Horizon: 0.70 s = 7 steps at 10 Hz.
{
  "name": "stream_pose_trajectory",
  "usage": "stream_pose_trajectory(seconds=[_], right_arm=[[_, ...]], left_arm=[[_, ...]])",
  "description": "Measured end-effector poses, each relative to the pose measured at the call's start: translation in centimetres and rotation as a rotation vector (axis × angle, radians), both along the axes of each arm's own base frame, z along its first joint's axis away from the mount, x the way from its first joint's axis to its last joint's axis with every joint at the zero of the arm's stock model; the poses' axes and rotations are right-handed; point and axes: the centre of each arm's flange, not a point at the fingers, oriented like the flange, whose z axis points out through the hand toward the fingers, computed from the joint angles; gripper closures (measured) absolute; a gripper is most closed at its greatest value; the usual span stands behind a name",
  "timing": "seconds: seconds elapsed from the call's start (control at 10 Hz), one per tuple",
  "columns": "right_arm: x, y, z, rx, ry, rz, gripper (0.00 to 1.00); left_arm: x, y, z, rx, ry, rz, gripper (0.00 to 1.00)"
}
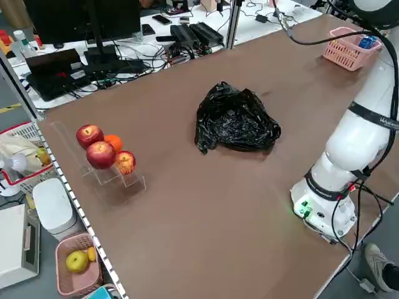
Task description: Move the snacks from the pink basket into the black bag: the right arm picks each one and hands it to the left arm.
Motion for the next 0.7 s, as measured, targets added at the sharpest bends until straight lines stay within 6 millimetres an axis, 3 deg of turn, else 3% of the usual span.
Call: stream_pose_trajectory(seconds=[0.2, 0.7], right_arm=[[-0.8, -1.5, -1.3, 0.002, 0.005, 0.004, 0.00], [-3.1, -1.0, -4.6, 0.006, 0.023, 0.040, 0.00]], left_arm=[[0.0, 0.0, 0.0, 0.001, 0.000, 0.013, 0.00], [0.0, 0.0, -0.1, 0.004, 0.002, 0.043, 0.00]])
